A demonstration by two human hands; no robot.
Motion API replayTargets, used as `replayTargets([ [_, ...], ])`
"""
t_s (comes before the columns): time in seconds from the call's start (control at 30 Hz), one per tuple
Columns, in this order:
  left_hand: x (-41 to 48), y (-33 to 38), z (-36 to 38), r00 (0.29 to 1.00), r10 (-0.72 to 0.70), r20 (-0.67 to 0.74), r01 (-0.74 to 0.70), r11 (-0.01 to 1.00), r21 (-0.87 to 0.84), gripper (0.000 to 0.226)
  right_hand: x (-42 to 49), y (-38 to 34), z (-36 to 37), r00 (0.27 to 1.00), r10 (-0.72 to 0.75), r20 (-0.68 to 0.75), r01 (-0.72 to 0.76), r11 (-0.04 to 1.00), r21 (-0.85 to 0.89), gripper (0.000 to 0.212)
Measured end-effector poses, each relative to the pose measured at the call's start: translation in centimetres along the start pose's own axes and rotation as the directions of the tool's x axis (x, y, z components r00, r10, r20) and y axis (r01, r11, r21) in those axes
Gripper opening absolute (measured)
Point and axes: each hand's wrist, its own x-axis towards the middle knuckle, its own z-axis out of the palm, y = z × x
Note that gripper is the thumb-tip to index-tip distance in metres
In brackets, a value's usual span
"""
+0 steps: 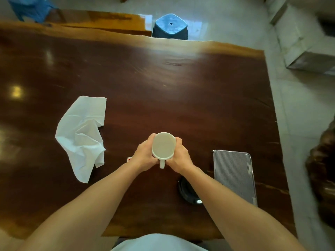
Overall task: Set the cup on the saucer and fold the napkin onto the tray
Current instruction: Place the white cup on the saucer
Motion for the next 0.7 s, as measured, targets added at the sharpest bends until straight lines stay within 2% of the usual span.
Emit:
replayTargets([
  [0.17, -1.5, 2.4, 3.9, 0.998, 0.044, 0.054, -0.044, 0.999, -0.002, 0.080, -3.3, 3.6, -2.0, 0.998, 0.043, -0.050, -0.042, 0.999, 0.026, 0.082],
  [0.37, -3.3, 4.4, 7.7, 0.994, 0.031, 0.105, -0.031, 1.000, 0.001, 0.085, -6.4, 7.4, -3.4, 0.994, 0.073, -0.078, -0.073, 0.997, 0.003, 0.084],
  [0.7, -6.3, 5.3, 11.7, 0.994, 0.011, 0.108, -0.010, 1.000, -0.005, 0.096, -8.9, 11.8, -3.1, 0.992, 0.088, -0.089, -0.092, 0.995, -0.035, 0.082],
])
